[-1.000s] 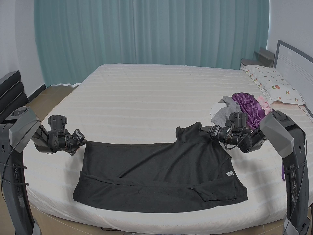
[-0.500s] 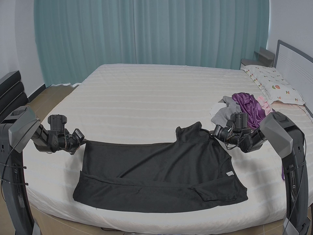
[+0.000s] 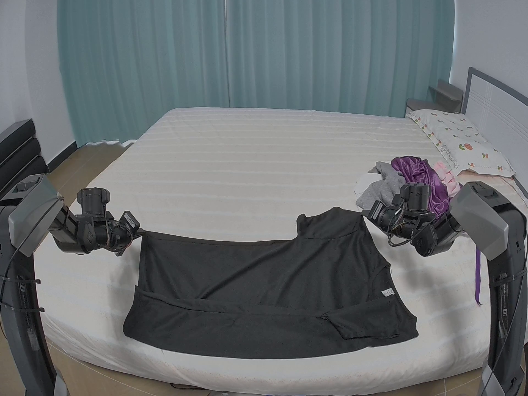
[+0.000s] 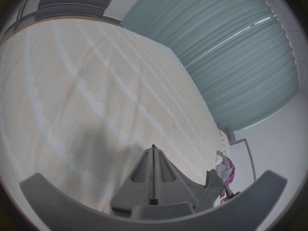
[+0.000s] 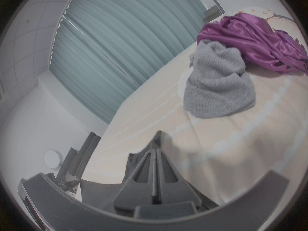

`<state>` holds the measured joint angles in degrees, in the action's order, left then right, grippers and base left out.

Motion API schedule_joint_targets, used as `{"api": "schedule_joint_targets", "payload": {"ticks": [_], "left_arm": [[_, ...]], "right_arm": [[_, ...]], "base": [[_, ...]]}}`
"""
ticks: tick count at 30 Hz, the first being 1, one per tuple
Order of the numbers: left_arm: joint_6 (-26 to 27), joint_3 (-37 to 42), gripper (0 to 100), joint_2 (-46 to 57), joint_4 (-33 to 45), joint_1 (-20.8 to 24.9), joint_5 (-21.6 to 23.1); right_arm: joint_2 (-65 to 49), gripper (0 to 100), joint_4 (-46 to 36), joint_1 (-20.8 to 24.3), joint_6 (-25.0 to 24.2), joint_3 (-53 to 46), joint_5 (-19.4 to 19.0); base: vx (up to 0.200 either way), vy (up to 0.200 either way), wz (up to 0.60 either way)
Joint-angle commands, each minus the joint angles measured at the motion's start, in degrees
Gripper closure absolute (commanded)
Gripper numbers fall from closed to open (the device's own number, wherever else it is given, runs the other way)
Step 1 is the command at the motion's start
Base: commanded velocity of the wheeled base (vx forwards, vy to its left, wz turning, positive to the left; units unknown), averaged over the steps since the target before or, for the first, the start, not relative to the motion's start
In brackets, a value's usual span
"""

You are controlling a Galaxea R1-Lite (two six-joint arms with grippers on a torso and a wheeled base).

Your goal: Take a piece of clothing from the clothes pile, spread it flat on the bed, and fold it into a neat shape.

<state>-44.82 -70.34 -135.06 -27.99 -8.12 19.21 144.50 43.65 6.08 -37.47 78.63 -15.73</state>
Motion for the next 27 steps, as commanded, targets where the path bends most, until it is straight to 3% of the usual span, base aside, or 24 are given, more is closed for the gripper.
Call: {"api": "schedule_joint_targets", "payload": {"ticks": [1,18,27], "left_arm": [[0.0,0.2,100,1.73,0.04,-0.32,-0.05],[0.26,0.73,100,4.01,-0.05,-1.64,-0.05],[0.44,1.96,100,4.89,-0.05,-1.9,0.39]], "right_arm": [[-3.08,100,3.54,-0.37,-2.25,-3.66,-0.09],[-9.41,100,10.49,-1.78,-4.8,-13.59,-0.36],[-11.25,100,12.51,-2.74,-5.68,-18.51,-2.29]], "base": [[0.0,0.0,0.0],[0.0,0.0,0.0],[0.0,0.0,0.0]]}}
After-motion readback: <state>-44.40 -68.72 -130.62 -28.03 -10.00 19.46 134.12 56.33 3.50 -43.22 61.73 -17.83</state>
